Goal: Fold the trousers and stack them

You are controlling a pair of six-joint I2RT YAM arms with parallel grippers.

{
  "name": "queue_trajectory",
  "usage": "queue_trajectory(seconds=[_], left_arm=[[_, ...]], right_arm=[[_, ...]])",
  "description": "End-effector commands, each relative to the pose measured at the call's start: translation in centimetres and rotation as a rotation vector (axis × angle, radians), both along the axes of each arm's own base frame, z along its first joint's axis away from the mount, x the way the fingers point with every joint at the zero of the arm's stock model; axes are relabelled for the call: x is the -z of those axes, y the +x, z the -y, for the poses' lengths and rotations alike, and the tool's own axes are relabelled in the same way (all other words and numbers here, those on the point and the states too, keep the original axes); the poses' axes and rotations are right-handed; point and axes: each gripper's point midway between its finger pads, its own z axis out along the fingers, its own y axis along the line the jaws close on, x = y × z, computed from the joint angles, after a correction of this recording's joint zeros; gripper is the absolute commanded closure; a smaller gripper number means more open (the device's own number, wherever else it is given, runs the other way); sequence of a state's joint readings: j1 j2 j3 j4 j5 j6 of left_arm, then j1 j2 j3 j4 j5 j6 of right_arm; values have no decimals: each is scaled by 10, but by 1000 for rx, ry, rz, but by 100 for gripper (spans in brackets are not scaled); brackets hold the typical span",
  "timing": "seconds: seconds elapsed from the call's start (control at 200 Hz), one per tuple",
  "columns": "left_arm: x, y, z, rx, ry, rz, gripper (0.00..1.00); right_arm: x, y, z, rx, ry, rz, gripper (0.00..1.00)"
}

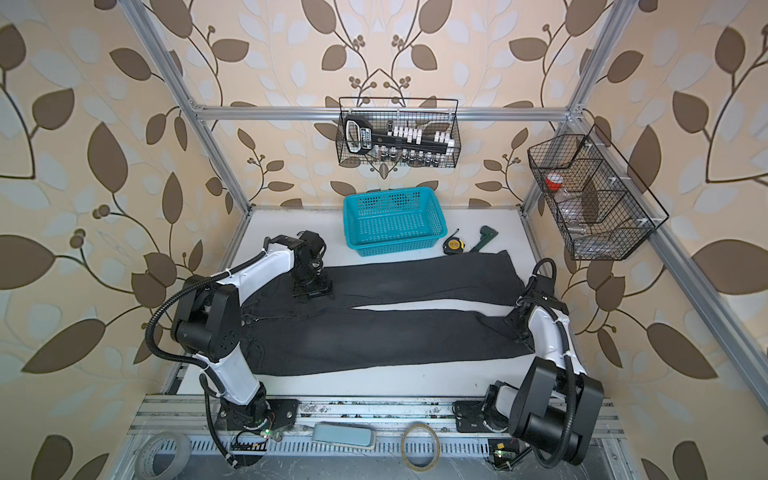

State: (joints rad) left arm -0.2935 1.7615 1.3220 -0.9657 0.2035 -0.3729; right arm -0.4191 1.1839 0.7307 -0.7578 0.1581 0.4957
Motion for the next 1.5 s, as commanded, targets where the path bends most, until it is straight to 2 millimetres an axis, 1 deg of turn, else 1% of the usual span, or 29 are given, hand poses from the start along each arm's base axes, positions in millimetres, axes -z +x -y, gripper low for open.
queue_trajectory(seconds=[0.0,0.08,0.15,0.235,0.295,0.335,0.435,0.57,0.67,0.795,0.88,0.955,1.01,1.06,1.15,1.185,1.255,1.28,1.445,1.5], left_arm=[[-30,4,6,14,-53,47,28],[-42,8,14,23,-101,86,26],[-47,10,18,27,-131,106,23],[-45,8,21,31,-150,100,22],[-41,5,21,34,-147,87,22],[-38,4,19,35,-140,82,22],[-32,-2,15,40,-116,65,22],[-24,-6,12,44,-102,48,22],[-17,-7,12,49,-99,31,22],[-12,-8,11,62,-89,18,22],[-10,-8,11,67,-90,15,22],[-8,-8,11,71,-89,8,22],[-8,-8,11,76,-88,5,22],[-7,-9,11,81,-85,3,22],[-5,-10,9,89,-77,-4,22],[-4,-11,9,90,-73,-6,23],[-5,-10,9,91,-74,-3,23],[-5,-11,9,92,-73,-3,23],[-5,-8,10,94,-78,-1,23],[-6,-6,11,93,-78,3,23]], right_arm=[[-35,30,7,-33,-71,93,26],[-33,45,7,-79,-79,79,25],[-30,64,3,-115,-69,96,24],[-22,80,-2,-148,-63,91,23],[-10,83,-5,-134,-30,73,23],[0,78,-6,-104,-3,41,23],[21,57,-11,-42,39,-51,24],[31,35,-13,27,57,-79,26],[43,18,-13,69,85,-121,29],[55,3,-15,92,93,-153,31],[65,-6,-19,101,111,-172,33],[71,-7,-25,103,129,-171,38],[71,-7,-27,92,126,-175,43],[71,-6,-27,92,125,-169,52],[68,-4,-27,72,126,-157,73],[64,-2,-26,65,121,-148,84],[53,3,-26,49,114,-109,98],[49,4,-25,45,109,-97,100],[12,31,-23,4,80,24,100],[-4,40,-21,-1,69,78,100]])
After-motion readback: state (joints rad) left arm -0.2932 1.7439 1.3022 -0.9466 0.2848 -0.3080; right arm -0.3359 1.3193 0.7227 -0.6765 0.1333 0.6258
